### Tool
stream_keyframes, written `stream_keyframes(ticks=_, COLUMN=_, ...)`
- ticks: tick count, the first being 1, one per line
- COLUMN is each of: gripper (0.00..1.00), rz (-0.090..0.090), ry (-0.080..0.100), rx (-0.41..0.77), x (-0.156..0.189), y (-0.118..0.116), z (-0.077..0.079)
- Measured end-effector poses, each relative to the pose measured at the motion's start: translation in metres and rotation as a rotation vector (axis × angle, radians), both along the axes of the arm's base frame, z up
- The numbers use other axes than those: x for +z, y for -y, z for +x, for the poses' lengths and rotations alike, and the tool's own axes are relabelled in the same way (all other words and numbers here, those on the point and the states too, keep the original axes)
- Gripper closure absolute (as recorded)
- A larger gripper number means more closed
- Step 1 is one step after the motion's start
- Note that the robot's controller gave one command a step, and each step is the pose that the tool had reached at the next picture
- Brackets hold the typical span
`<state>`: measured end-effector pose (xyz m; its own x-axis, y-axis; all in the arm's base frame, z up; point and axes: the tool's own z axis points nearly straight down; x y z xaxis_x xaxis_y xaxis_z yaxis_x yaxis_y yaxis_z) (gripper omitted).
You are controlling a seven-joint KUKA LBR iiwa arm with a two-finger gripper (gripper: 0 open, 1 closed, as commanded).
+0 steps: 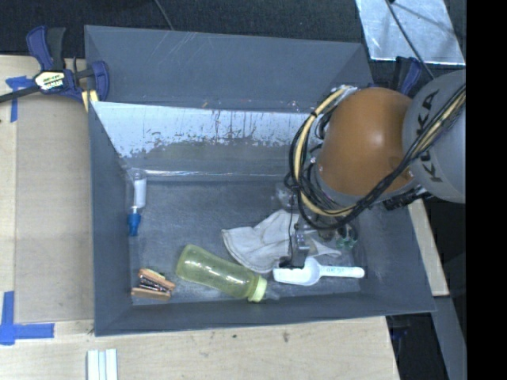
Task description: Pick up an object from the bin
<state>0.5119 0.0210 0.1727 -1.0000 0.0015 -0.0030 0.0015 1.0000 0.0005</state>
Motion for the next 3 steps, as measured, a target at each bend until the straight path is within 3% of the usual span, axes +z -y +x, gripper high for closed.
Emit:
stream_keyframes(ticks=1, gripper=0.00, rz=0.000, ry=0.000, rx=0.000, x=0.000, y=0.000, z=0.000)
stream_keyframes(ticks=2, gripper=0.00, rz=-0.001, ry=0.008, rx=0.040, x=-0.044, y=0.000, z=0.005)
stream_keyframes(ticks=3, gripper=1.00, rz=-0.001, ry=0.007, rx=0.126, x=-0.099, y=-0.002, z=0.007)
